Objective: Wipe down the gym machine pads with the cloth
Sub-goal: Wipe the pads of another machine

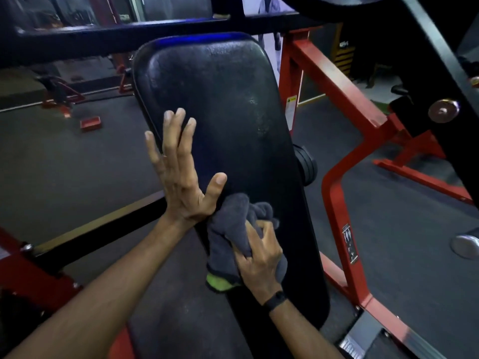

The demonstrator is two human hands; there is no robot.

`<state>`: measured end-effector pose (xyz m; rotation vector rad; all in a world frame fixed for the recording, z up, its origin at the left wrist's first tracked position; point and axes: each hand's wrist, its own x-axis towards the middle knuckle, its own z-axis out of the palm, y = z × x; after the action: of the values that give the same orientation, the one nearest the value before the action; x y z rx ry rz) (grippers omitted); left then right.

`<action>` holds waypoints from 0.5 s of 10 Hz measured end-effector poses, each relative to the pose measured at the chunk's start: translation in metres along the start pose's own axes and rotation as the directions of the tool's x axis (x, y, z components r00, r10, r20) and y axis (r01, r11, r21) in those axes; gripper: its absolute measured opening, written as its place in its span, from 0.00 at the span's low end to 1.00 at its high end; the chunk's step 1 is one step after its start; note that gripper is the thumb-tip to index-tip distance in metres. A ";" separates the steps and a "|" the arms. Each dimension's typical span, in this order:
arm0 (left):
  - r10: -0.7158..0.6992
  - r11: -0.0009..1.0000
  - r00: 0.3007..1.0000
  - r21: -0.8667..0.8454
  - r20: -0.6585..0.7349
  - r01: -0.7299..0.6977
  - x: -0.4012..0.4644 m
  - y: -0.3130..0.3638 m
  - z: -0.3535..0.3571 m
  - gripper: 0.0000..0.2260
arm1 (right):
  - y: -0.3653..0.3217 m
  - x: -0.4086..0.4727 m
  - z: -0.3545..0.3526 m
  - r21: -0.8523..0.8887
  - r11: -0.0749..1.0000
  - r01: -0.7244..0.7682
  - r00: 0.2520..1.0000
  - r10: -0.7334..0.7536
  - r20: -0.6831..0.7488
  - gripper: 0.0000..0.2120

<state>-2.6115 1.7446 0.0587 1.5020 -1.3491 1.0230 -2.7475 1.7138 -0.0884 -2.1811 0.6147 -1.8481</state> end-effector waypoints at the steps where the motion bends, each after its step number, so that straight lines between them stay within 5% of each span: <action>1: 0.069 0.997 0.998 0.022 0.011 -0.069 -0.001 -0.003 0.002 0.36 | 0.012 -0.064 -0.016 -0.122 0.991 0.050 0.987 -0.030 0.160 0.18; 2: 0.041 0.999 0.999 0.013 0.023 -0.041 0.000 -0.003 0.001 0.35 | 0.007 -0.084 -0.011 0.512 0.853 -0.106 0.988 0.149 -0.045 0.41; 3: -0.003 1.000 0.999 0.009 0.044 0.002 0.002 -0.002 0.000 0.36 | 0.007 -0.089 -0.015 0.124 0.990 0.072 0.990 -0.086 0.110 0.37; 4: -0.027 0.999 0.997 -0.026 0.069 0.029 0.004 0.001 -0.004 0.37 | -0.024 -0.052 -0.002 -0.071 0.997 -0.004 0.976 0.019 0.215 0.21; 5: -0.081 0.989 0.997 -0.119 0.016 0.083 0.026 0.000 -0.019 0.37 | -0.052 0.025 0.026 -0.028 0.999 0.025 0.999 -0.024 0.026 0.17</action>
<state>-2.6097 1.7547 0.0893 1.4632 -1.3212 0.8687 -2.7096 1.7463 -0.0496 -2.2366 0.6147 -1.8314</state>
